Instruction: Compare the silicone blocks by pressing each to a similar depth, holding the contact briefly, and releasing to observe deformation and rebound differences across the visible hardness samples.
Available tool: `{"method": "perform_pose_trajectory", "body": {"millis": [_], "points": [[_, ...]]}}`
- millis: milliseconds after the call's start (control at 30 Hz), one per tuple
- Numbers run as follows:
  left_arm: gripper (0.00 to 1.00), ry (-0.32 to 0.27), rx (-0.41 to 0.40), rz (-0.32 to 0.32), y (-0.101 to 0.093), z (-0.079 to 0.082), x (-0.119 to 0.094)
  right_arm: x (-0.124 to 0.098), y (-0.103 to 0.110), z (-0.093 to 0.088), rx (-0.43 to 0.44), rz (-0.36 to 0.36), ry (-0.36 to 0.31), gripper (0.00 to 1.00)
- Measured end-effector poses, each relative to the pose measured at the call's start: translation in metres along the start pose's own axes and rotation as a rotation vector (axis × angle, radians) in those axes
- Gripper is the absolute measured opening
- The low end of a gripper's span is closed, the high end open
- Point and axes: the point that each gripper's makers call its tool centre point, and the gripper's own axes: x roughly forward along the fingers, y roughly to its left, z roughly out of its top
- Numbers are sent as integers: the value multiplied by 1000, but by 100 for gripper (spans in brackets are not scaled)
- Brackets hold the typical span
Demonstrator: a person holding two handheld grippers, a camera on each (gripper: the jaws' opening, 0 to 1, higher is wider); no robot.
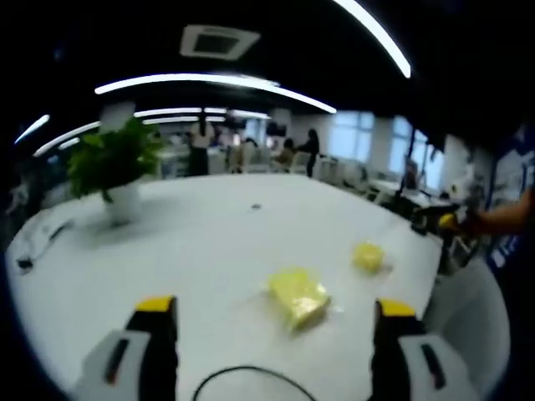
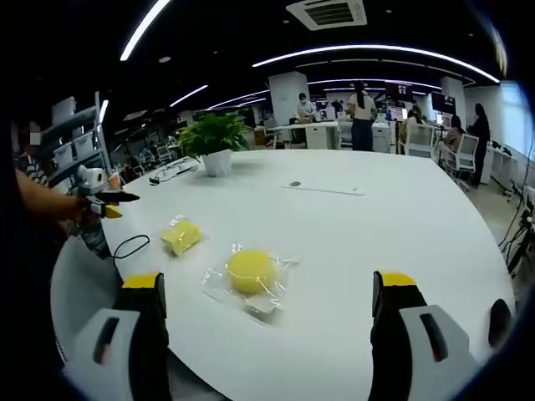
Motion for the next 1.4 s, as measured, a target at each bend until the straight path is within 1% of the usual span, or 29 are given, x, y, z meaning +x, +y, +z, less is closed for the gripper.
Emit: {"method": "perform_pose_trajectory", "body": {"millis": [33,100,133,200,233,333,367,433,500,533,633,700,733,833,933,1067,1133,1167,1200,1267,1333,1367,1400], "points": [[100,2,-3,11,8,-3,-11,-1,1,-2,3,-5,5,96],[100,-6,-3,27,20,-3,-30,-5,6,-3,-1,-15,0,96],[100,-11,6,36,25,-2,-36,-6,8,-4,0,-21,-8,96],[100,-24,18,35,28,1,-47,-9,9,-4,-5,-31,-22,96],[100,-35,28,37,27,4,-52,-10,10,-5,-4,-34,-27,96],[100,-69,23,26,20,10,-60,-17,13,-9,-2,-52,-35,96],[100,-66,24,28,20,9,-60,-19,13,-14,-8,-63,-28,96],[100,-62,26,28,17,7,-63,-22,20,-17,-31,-62,-35,96],[100,-71,38,20,11,7,-66,-24,23,-20,-27,-62,-32,96],[100,-68,43,17,8,6,-68,-25,23,-20,-27,-66,-34,96],[100,-76,44,20,6,6,-73,-27,24,-16,-11,-72,-44,96],[100,-97,17,10,1,8,-74,-27,24,-14,-15,-74,-47,96],[100,-99,14,4,-2,8,-73,-28,24,-12,-15,-77,-53,96],[100,-80,30,-7,-10,5,-65,-28,22,-7,-7,-84,-69,96],[100,-86,30,-19,-14,10,-61,-28,22,-7,-4,-85,-72,96],[100,-97,13,-16,-12,15,-57,-27,22,-11,-9,-88,-62,96],[100,-101,10,-9,-11,16,-54,-25,23,-18,-7,-92,-32,96],[100,-102,11,-6,-11,16,-52,-23,22,-21,8,-91,-23,96],[100,-120,17,2,-9,17,-51,-23,23,-21,9,-92,-27,96],[100,-117,27,10,-8,16,-48,-21,25,-21,15,-90,-34,96],[100,-121,7,6,-9,16,-48,-19,29,-22,29,-82,-31,96],[100,-131,-9,5,-10,18,-48,-18,30,-22,28,-78,-29,96],[100,-161,-3,7,-10,22,-49,-18,30,-20,18,-72,-37,96]]}}
